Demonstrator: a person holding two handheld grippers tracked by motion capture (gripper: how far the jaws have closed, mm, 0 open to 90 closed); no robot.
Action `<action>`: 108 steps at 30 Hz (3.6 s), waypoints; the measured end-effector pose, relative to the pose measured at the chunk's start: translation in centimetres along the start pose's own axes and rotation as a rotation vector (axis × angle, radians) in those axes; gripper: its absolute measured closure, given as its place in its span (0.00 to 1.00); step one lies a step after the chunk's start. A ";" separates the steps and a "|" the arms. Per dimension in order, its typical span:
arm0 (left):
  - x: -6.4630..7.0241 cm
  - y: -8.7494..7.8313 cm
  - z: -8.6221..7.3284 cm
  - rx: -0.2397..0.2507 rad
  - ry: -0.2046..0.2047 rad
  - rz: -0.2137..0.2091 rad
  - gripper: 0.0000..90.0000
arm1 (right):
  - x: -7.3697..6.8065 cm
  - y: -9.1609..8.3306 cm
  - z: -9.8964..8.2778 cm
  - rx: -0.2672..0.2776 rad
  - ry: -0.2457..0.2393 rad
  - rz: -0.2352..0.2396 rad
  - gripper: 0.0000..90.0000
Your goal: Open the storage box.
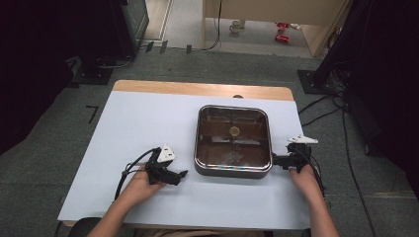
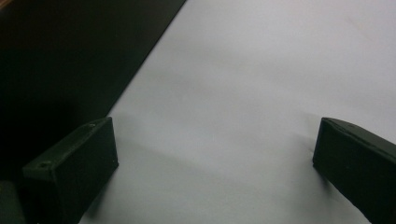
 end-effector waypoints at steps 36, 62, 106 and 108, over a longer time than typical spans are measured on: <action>0.1 0.0 0.6 -0.119 -0.026 0.022 0.15 | 0.0 0.0 0.0 -0.001 0.001 0.000 0.00; -0.3 -3.6 4.4 -0.047 -0.057 -0.105 0.36 | 0.0 0.0 0.0 0.000 -0.001 -0.001 0.00; 2.3 0.7 16.3 0.010 0.074 -0.191 0.38 | 0.0 0.0 0.0 0.001 -0.002 -0.001 0.00; 2.3 1.2 17.0 0.025 0.064 -0.200 0.40 | 0.0 0.0 0.0 0.000 0.001 -0.001 0.00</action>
Point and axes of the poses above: each handheld gripper's, and its own axes: y roughly forward along the jaws, z roughly out of its top, x roughly to its right, the point moved 9 cm from there along y, roughly forward along the jaws, and after that the axes turned 8 degrees about -x, right-handed, at the moved point
